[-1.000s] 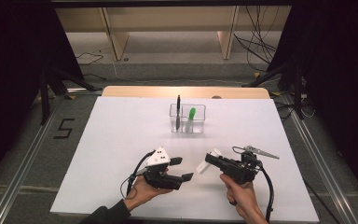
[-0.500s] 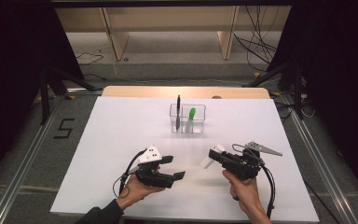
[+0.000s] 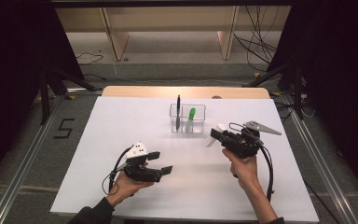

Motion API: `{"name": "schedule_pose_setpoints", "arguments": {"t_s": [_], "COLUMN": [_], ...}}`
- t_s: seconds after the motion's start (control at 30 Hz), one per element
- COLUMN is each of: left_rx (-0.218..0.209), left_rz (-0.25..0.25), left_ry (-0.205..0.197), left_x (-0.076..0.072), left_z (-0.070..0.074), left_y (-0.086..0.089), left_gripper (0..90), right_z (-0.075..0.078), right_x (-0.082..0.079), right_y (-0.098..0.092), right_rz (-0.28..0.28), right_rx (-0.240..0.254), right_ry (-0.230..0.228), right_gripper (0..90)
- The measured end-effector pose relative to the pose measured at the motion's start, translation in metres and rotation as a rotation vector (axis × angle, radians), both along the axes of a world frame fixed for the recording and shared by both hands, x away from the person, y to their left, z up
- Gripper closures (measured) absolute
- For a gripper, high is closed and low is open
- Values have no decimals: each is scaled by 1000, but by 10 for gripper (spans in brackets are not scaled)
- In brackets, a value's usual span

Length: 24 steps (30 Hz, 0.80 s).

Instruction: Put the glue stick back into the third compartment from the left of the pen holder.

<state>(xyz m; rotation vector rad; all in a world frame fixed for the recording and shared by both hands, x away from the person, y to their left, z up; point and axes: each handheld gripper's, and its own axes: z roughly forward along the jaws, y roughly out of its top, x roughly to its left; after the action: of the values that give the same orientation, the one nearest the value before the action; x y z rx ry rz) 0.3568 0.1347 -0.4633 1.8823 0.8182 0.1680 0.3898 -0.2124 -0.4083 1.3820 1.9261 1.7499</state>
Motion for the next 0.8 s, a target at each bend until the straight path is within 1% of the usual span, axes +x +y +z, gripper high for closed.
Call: {"name": "schedule_pose_setpoints", "arguments": {"t_s": [0.13,0.23,0.3,0.53,0.67,0.8], "left_rx": [7,-7,-17,-15,-23,-22], "left_rz": [17,29,36,30,39,44], "left_ry": [-10,-20,-18,-22,-22,-22], "left_x": [-2,-2,-3,-6,-6,-7], "left_z": [-1,1,1,1,1,0], "left_y": [6,10,12,15,17,19], "left_gripper": [206,203,202,198,196,195], "right_z": [8,13,16,24,28,32], "right_x": [17,29,36,58,71,83], "right_y": [2,3,6,15,19,23], "right_rz": [-20,-31,-36,-52,-59,-71], "right_rx": [-23,-33,-46,-91,-93,-114], "right_ry": [-4,-4,-7,-6,9,12], "right_gripper": [677,677,677,676,677,676]}}
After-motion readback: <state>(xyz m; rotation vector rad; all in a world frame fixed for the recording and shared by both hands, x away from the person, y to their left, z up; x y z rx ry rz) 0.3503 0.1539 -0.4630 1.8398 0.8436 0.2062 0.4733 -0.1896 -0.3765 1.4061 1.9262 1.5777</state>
